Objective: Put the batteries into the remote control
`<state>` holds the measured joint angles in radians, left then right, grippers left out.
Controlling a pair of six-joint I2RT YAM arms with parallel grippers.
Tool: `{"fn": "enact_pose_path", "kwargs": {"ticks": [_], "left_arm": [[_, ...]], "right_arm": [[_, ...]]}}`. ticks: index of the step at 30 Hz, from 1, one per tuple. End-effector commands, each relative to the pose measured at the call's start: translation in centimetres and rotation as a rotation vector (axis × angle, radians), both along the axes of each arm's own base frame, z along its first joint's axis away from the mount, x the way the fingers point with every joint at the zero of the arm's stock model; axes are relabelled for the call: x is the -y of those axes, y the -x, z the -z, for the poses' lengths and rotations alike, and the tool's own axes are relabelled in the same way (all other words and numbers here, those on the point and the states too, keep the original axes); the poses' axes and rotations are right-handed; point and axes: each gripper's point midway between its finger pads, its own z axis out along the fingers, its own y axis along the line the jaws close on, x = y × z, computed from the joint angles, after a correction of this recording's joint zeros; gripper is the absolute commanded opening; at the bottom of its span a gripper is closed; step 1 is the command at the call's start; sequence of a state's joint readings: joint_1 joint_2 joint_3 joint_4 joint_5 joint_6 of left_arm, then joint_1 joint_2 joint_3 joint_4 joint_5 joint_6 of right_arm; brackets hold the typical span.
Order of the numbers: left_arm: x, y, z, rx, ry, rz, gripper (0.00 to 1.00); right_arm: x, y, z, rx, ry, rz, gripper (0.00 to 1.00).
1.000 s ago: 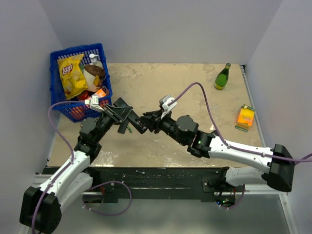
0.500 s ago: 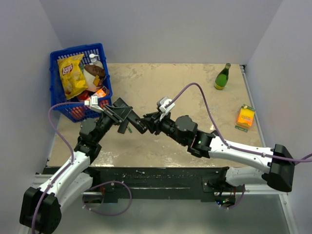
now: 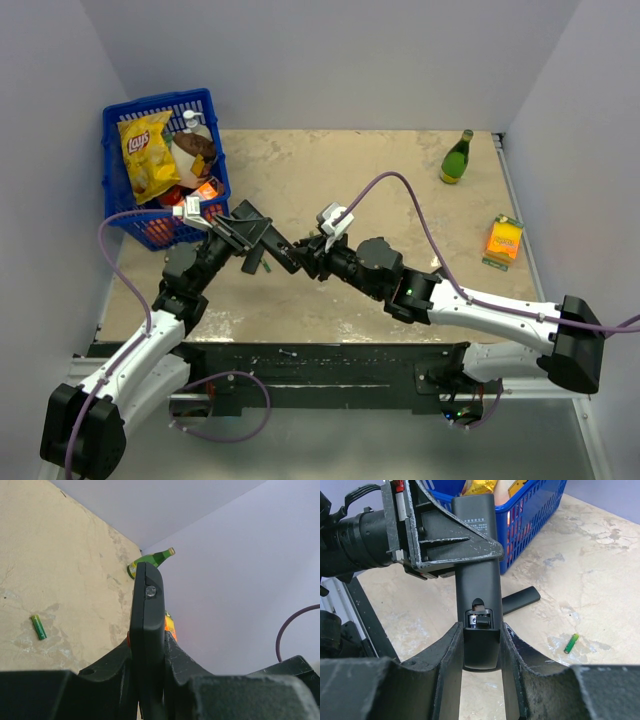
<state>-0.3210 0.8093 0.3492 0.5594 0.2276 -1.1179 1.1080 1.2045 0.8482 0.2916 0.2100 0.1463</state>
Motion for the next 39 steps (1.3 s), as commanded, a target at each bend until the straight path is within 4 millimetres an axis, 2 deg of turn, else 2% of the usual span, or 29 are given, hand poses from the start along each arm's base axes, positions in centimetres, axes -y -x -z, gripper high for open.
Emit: {"fn": "enact_pose_path", "kwargs": {"ticks": [1, 15, 28, 39], "left_arm": [[-0.2, 0.2, -2.4, 0.067, 0.051, -0.003, 0.00], [0.1, 0.7, -3.1, 0.072, 0.083, 0.030, 0.00], [0.2, 0.9, -3.6, 0.069, 0.123, 0.041, 0.00], [0.3, 1.3, -4.0, 0.053, 0.148, 0.057, 0.00]], "right_arm": [[-0.3, 0.2, -2.3, 0.044, -0.038, -0.014, 0.00], [-0.5, -0.3, -1.0, 0.042, -0.005, 0.000, 0.00], [-0.4, -0.2, -1.2, 0.045, -0.038, -0.002, 0.00], [-0.7, -0.1, -0.2, 0.078, -0.013, -0.021, 0.00]]}}
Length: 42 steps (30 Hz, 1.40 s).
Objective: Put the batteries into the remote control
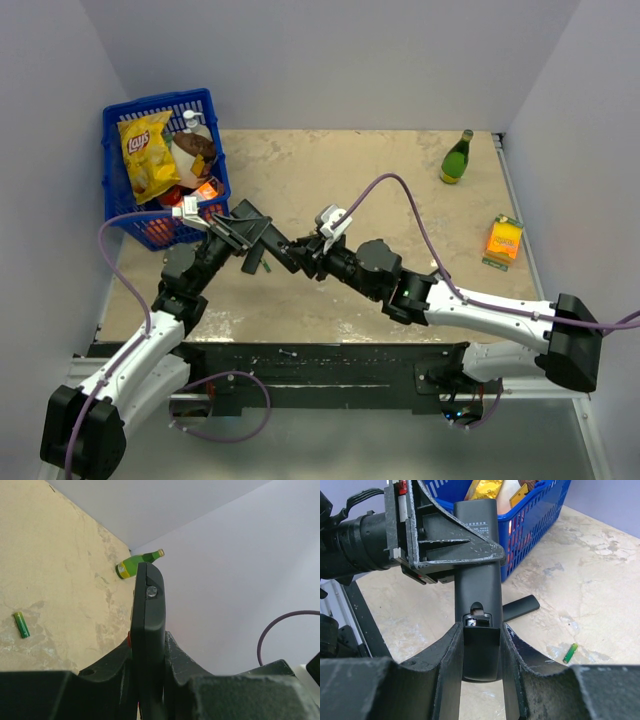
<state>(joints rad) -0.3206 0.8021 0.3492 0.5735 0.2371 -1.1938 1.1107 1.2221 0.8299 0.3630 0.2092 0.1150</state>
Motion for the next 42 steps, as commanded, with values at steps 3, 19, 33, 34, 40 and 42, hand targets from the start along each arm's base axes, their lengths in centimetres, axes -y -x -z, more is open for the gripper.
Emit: {"fn": "enact_pose_path", "kwargs": {"ticks": [3, 19, 33, 34, 40, 42], "left_arm": [[0.1, 1.0, -3.2, 0.058, 0.100, 0.039, 0.00], [-0.3, 1.2, -4.0, 0.026, 0.185, 0.027, 0.00], [-0.7, 1.2, -4.0, 0.006, 0.210, 0.000, 0.00], [-0.7, 1.2, -4.0, 0.006, 0.211, -0.001, 0.00], [-0.6, 1.3, -4.0, -0.007, 0.222, 0.006, 0.00], [-0.6, 1.3, -3.9, -0.011, 0.223, 0.006, 0.00]], "right_arm": [[-0.1, 0.3, 0.1, 0.048, 0.003, -0.025, 0.00], [0.2, 0.6, 0.4, 0.053, -0.027, -0.027, 0.00], [-0.2, 1.9, -0.5, 0.071, -0.088, -0.043, 0.00], [-0.2, 1.9, -0.7, 0.075, -0.094, -0.042, 0.00], [0.0, 1.6, -0.4, 0.088, -0.081, -0.023, 0.00], [0.6, 1.3, -0.4, 0.100, -0.075, 0.003, 0.00]]}}
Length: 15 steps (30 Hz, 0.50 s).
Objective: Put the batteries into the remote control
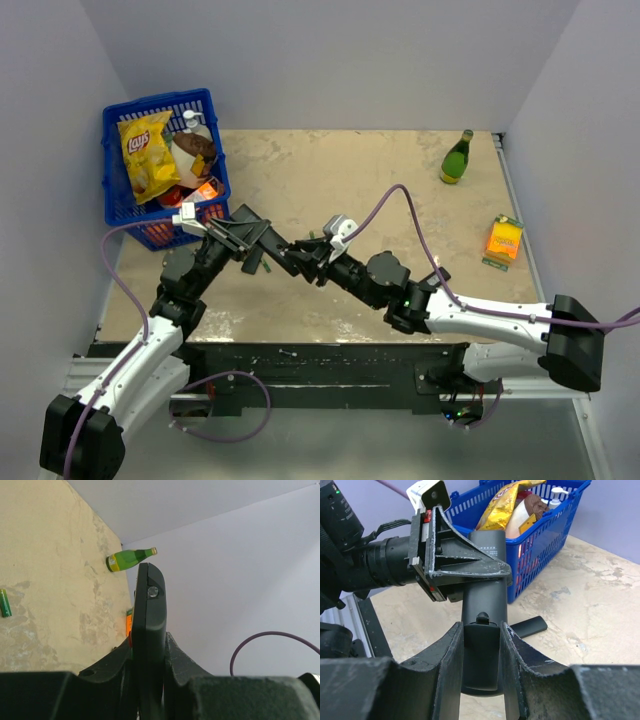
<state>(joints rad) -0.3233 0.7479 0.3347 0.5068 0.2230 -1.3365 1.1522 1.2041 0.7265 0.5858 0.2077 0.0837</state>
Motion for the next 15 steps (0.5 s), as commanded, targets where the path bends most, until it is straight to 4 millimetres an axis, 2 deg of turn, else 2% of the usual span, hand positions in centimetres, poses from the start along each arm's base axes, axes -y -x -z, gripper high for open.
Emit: {"fn": "enact_pose_path", "kwargs": {"ticks": [1, 8, 15], "left_arm": [[-0.4, 0.6, -4.1, 0.091, 0.110, -0.008, 0.00], [-0.3, 0.8, -3.8, 0.077, 0.125, 0.006, 0.00], [-0.1, 0.8, -4.0, 0.081, 0.123, 0.015, 0.00]], "right_arm": [[1.2, -0.4, 0.7, 0.019, 0.027, 0.057, 0.00], [2.1, -0.6, 0.2, 0.045, 0.005, 0.089, 0.00], [1.3, 0.0, -0.4, 0.049, -0.021, 0.038, 0.00]]}}
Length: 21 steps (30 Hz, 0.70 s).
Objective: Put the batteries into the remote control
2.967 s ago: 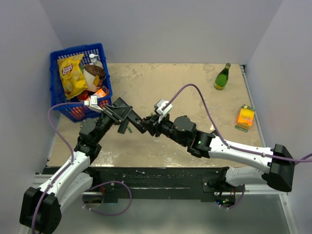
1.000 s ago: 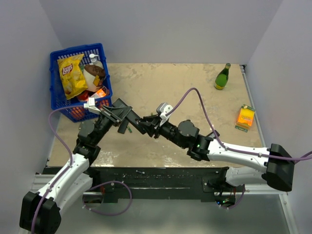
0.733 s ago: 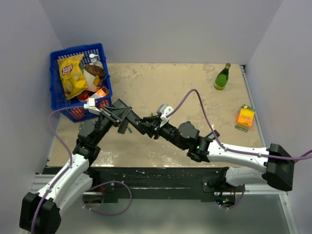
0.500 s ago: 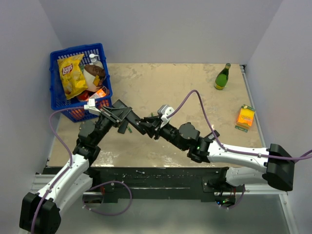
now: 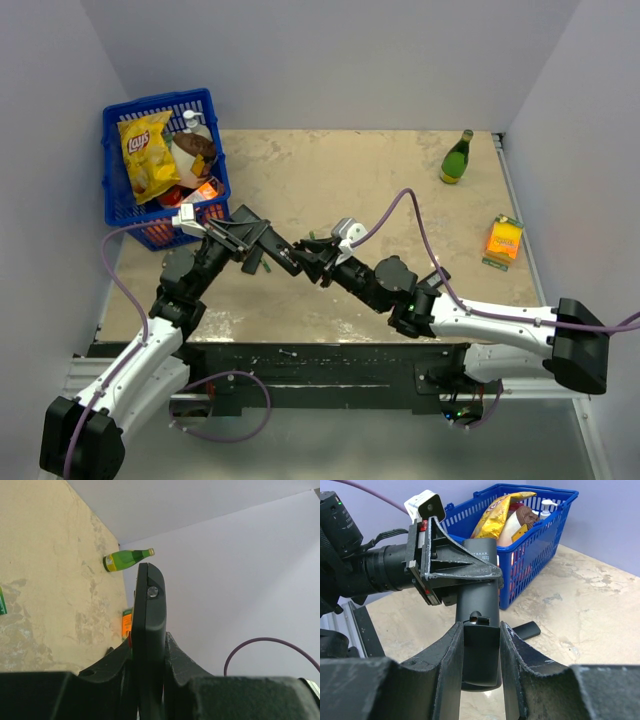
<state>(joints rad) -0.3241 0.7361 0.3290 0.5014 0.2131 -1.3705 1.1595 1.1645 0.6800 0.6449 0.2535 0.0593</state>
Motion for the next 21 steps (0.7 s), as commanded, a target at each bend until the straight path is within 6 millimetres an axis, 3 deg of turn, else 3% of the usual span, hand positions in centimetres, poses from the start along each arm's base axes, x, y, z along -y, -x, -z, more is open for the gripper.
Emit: {"fn": "enact_pose_path", "kwargs": {"ticks": [1, 10, 21], "left_arm": [[0.1, 0.6, -3.6, 0.094, 0.086, 0.019, 0.00], [0.2, 0.5, -3.2, 0.084, 0.072, 0.020, 0.00], [0.2, 0.3, -3.0, 0.083, 0.060, 0.015, 0.00]], "right_arm": [[-0.1, 0.2, 0.2, 0.013, 0.005, -0.008, 0.00], [-0.9, 0.8, -1.5, 0.032, -0.033, -0.060, 0.00], [-0.9, 0.8, -1.7, 0.035, -0.041, -0.057, 0.00]]}}
